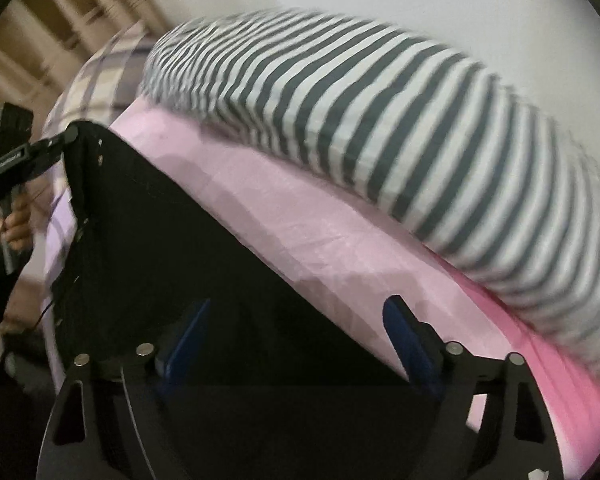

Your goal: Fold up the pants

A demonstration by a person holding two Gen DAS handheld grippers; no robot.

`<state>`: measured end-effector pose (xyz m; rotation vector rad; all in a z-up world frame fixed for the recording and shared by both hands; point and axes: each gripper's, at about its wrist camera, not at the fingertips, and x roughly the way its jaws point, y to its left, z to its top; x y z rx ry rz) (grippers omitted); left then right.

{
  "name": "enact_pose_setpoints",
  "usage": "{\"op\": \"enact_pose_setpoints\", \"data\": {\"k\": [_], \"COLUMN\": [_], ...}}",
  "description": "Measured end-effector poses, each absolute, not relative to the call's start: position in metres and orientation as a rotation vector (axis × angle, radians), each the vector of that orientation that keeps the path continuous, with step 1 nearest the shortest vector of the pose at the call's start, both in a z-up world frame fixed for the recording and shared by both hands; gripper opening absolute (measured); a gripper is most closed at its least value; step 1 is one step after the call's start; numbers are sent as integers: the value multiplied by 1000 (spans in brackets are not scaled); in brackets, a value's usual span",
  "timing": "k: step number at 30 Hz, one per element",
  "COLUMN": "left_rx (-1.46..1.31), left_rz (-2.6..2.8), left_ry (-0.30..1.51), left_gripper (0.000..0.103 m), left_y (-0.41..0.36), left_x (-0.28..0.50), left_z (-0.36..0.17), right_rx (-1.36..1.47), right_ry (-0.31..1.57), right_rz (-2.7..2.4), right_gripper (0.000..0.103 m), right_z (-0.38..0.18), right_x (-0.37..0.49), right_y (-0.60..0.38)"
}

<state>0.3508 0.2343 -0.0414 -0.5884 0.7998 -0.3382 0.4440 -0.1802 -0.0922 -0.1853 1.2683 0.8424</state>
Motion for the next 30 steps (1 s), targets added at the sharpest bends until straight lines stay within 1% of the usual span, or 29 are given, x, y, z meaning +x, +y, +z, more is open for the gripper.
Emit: {"op": "enact_pose_setpoints", "data": {"k": [2, 4, 6, 10, 12, 14, 17, 19, 21, 25, 30], "left_rx": [-582, -579, -583, -576, -565, -558, -560, -553, -548, -508, -454], "left_rz": [-338, -333, -328, -307, -300, -292, -283, -274, -264, -234, -229], "left_ry": [792, 792, 798, 811, 816, 821, 823, 824, 822, 820, 801], "left_gripper": [7, 7, 7, 7, 7, 7, 7, 7, 7, 7, 7], "left_y": [231, 231, 232, 234, 233, 231, 231, 231, 230, 227, 224], "left_x": [348, 346, 345, 346, 346, 348, 349, 352, 354, 353, 337], "left_z": [-38, -38, -38, -39, -40, -43, -44, -47, -49, -50, -37], "right_rx": [-210, -237, -261, -338, -355, -371, -391, -392, -390, -434, -426], "right_ry": [1319, 1350, 1399, 1419, 1426, 1428, 1439, 1423, 1398, 1277, 1150], "right_rz": [917, 978, 1038, 1067, 1044, 1004, 932, 891, 864, 761, 635], "right_gripper": [78, 71, 55, 46, 38, 36, 29, 23, 13, 11, 9], "right_z": [-99, -106, -115, -122, -125, -127, -129, -128, -124, -99, -61], "right_x": [451, 455, 456, 452, 451, 451, 448, 444, 439, 413, 365], "right_y": [-172, -164, -159, -156, -163, -173, -191, -199, -205, -200, -197]}}
